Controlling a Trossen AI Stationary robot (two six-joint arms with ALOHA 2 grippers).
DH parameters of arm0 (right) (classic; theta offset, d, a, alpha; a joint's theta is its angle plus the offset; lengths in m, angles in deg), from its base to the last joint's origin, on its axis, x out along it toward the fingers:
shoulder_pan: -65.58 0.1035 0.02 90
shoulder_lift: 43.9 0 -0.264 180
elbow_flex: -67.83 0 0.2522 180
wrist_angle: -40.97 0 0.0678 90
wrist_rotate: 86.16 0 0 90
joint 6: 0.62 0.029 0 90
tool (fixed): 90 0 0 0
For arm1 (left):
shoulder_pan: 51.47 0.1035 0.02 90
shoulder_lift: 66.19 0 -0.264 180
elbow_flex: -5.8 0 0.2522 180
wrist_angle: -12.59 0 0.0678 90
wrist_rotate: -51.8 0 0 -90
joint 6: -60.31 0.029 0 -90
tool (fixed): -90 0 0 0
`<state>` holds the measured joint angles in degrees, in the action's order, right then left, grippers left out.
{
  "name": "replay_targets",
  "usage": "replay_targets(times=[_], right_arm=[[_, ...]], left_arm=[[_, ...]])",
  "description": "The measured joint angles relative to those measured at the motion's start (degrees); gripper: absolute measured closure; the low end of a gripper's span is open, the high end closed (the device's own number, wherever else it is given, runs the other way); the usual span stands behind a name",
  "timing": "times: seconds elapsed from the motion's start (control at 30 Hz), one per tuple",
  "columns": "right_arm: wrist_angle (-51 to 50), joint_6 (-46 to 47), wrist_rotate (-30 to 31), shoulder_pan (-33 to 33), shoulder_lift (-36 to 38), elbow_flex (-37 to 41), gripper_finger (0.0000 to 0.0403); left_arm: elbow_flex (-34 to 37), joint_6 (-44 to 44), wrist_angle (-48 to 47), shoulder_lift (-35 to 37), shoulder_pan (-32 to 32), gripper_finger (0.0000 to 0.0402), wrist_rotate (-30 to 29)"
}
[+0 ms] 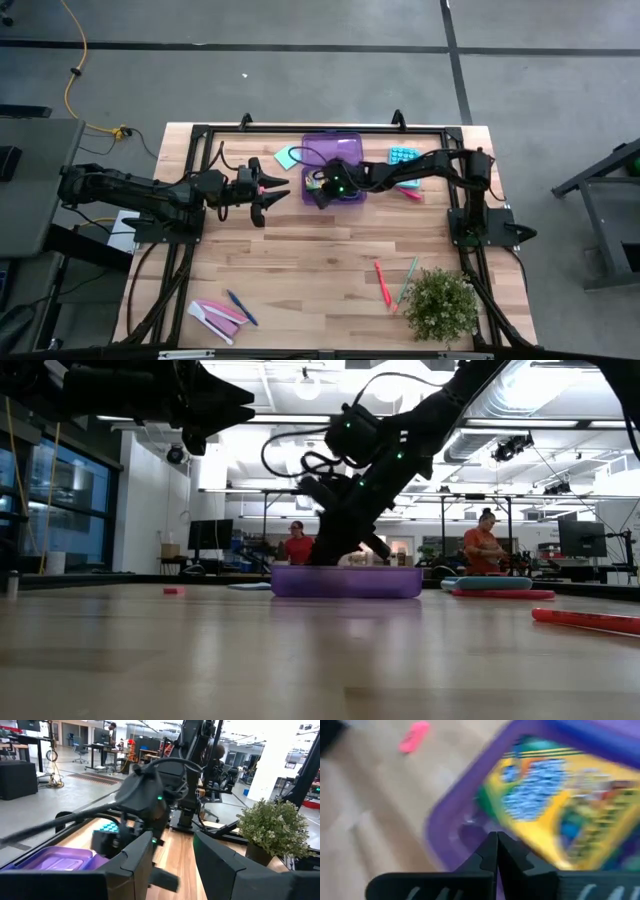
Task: Pack school essentials
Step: Put the yellow crayon box into the violet supply box
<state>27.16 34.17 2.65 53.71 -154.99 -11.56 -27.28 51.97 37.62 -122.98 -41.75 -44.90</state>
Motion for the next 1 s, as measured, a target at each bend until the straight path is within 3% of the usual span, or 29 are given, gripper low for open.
replay_targets(times=[1.0], right_arm=[[8.5, 1.61, 4.22, -0.88, -4.55, 0.0, 0.0403]], left_arm=[[0.0, 0.42, 0.04, 0.0, 0.0, 0.027, -0.04]])
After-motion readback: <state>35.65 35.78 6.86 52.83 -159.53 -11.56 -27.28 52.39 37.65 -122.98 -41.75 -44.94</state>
